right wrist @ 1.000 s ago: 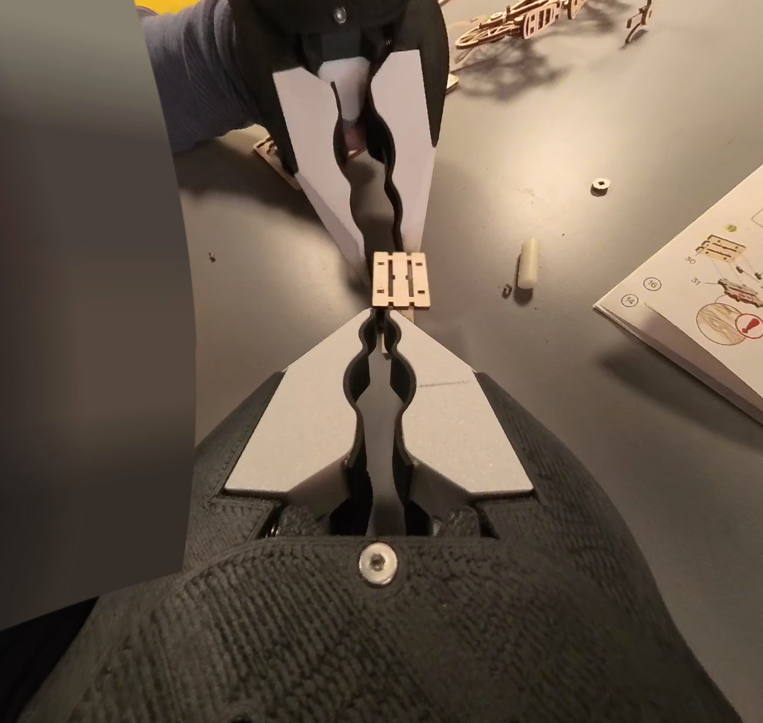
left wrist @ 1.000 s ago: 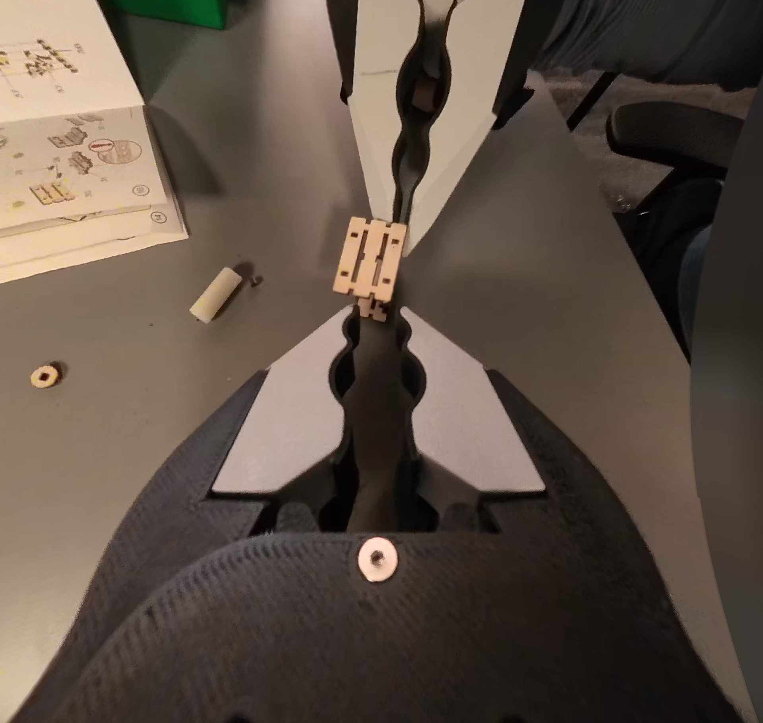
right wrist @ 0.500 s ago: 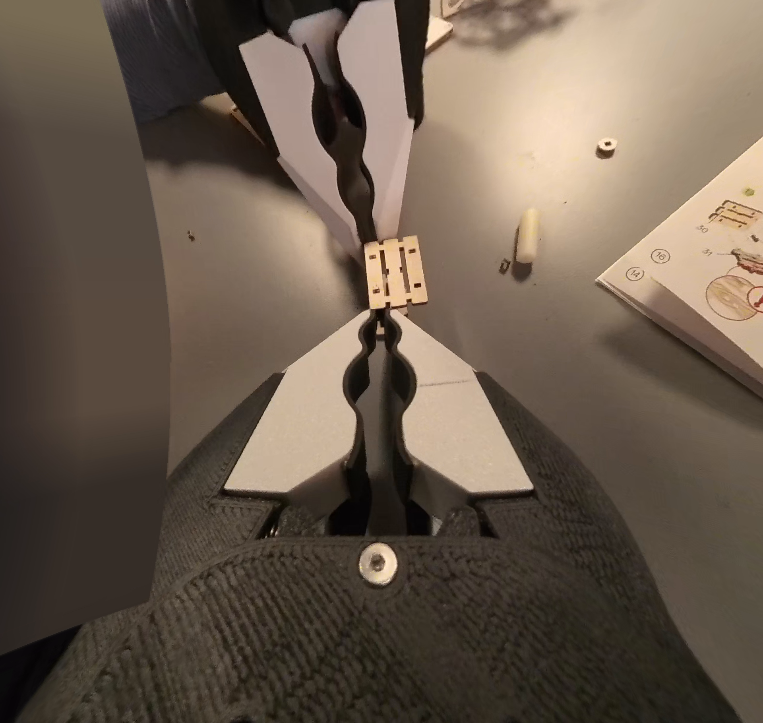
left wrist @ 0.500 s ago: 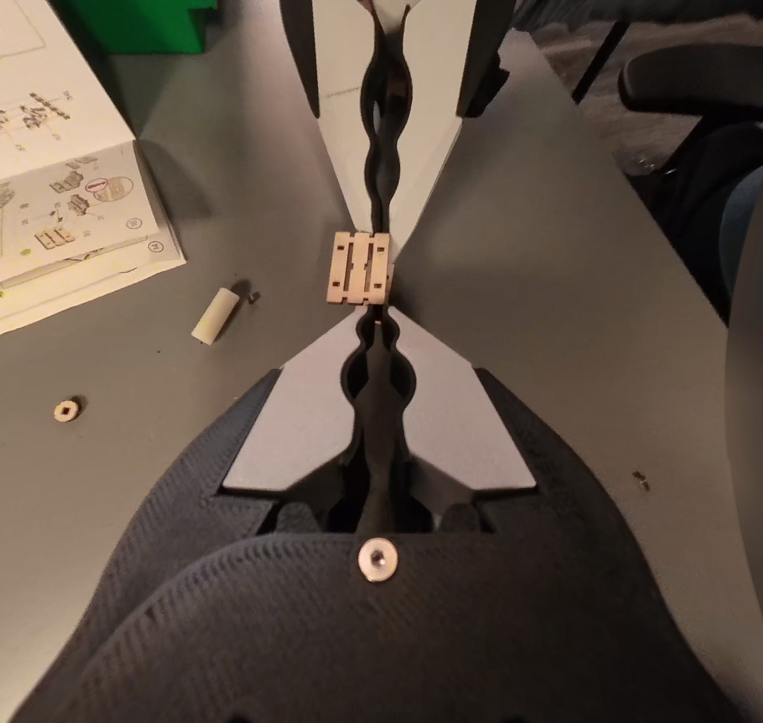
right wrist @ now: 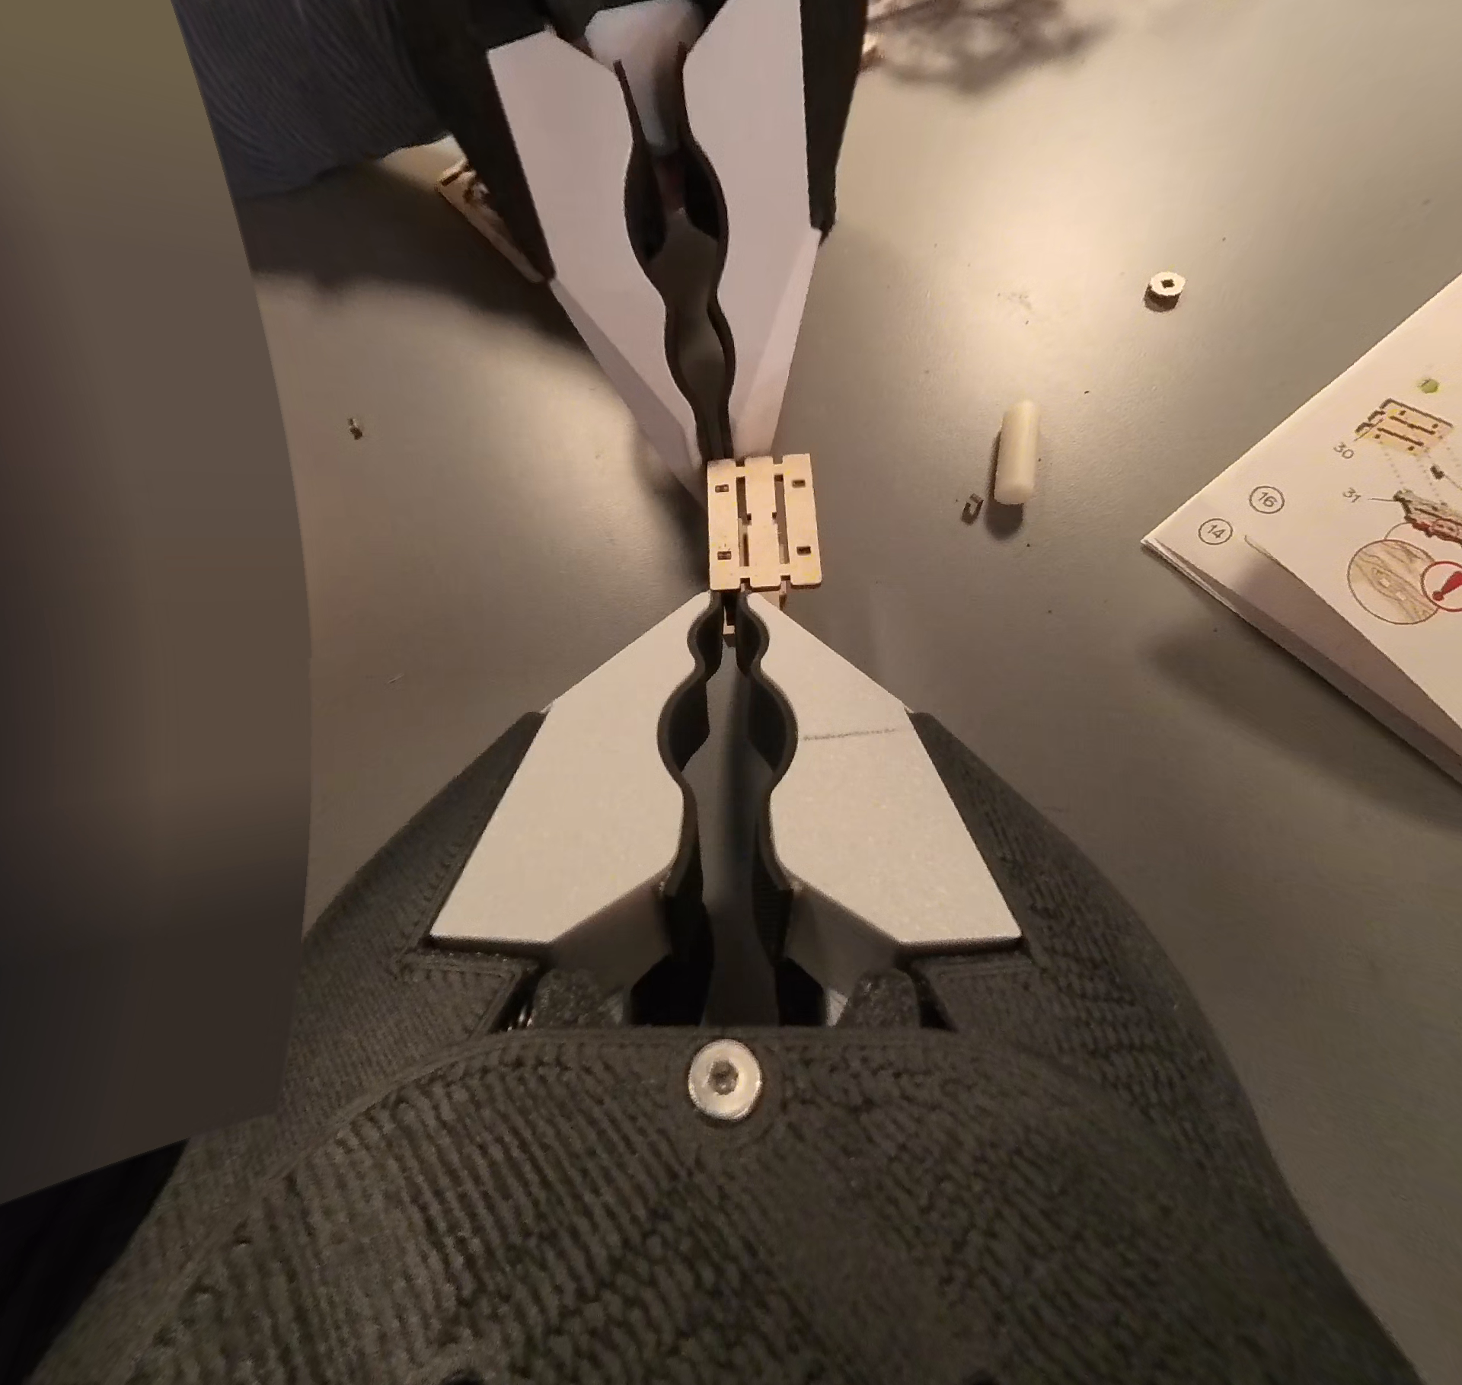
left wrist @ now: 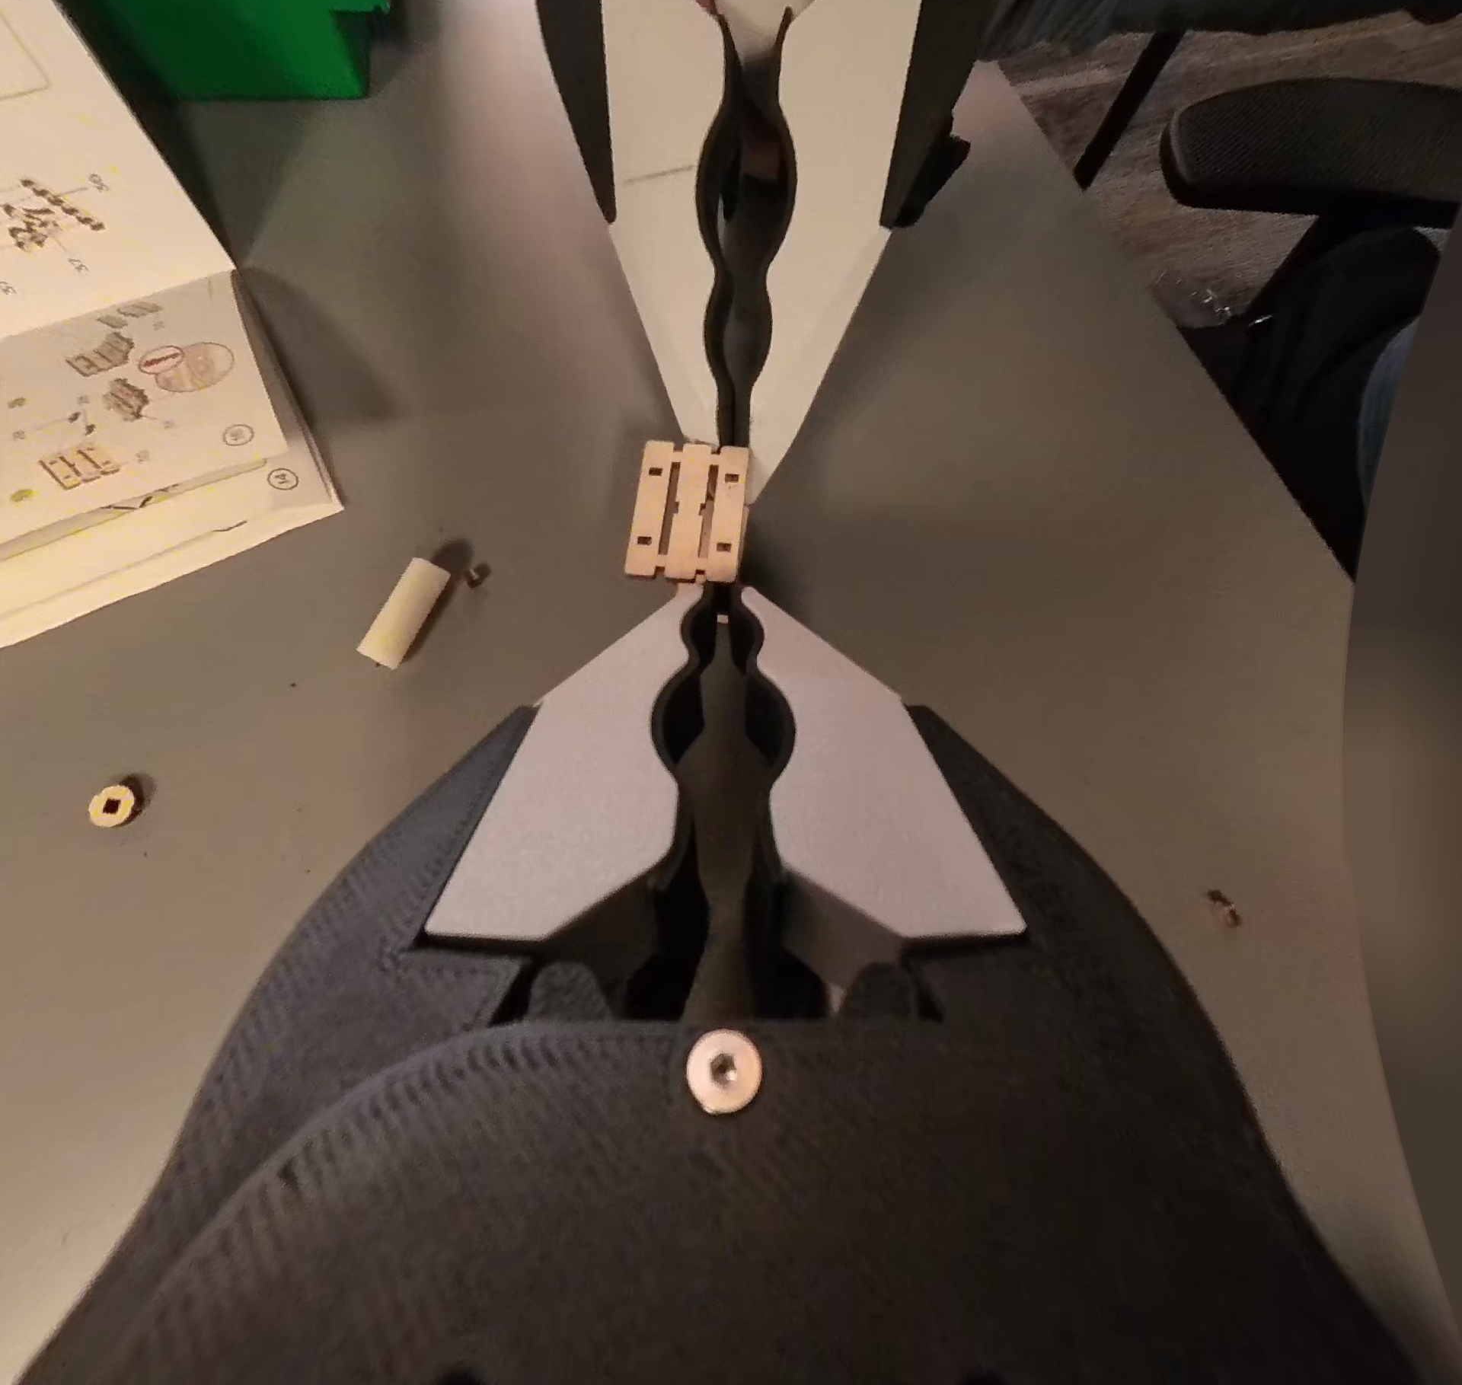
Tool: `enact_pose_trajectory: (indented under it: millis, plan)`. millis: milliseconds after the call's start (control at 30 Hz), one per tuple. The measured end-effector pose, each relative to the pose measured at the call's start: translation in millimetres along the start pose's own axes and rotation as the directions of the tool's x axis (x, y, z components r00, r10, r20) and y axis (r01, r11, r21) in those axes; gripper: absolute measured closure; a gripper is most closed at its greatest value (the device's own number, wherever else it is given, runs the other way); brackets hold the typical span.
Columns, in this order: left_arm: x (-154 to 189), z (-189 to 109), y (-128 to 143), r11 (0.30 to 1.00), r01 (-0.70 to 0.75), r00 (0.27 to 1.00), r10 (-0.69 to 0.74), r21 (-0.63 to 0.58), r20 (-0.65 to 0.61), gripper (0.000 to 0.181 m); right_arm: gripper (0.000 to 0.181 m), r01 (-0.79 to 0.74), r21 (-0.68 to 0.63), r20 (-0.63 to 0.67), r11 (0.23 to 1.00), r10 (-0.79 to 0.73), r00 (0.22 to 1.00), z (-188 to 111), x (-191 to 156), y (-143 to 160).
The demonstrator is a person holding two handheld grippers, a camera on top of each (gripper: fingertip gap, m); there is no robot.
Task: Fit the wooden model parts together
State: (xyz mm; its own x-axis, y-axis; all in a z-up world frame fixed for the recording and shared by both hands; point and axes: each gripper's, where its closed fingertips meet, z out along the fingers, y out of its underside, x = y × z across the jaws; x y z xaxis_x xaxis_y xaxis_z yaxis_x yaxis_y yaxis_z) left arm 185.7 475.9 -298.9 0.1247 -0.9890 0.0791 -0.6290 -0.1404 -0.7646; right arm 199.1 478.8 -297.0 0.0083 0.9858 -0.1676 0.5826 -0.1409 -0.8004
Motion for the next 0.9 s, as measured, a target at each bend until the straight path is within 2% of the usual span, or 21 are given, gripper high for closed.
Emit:
enact_pose_trajectory:
  millis: [433, 567, 900]
  plan:
    - [-0.5, -1.1, 2.0, 0.999, -0.036, 0.999, 0.036, -0.015, 0.01, 0.18, 0.181, 0.058, -0.011, -0.059, 0.998, -0.059, 0.997, 1.4, 0.2, -0.2]
    - [-0.3, -1.1, 2.6, 0.997, -0.073, 0.997, 0.074, -0.02, 0.036, 0.18, 0.181, 0.106, -0.051, -0.096, 0.993, -0.11, 0.989, 1.4, 0.0, 0.7]
    - [-0.5, -1.3, 3.7, 0.999, -0.054, 0.997, 0.054, 0.002, 0.056, 0.18, 0.181, 0.116, -0.14, -0.085, 0.983, -0.129, 0.988, 1.1, 1.2, 1.6]
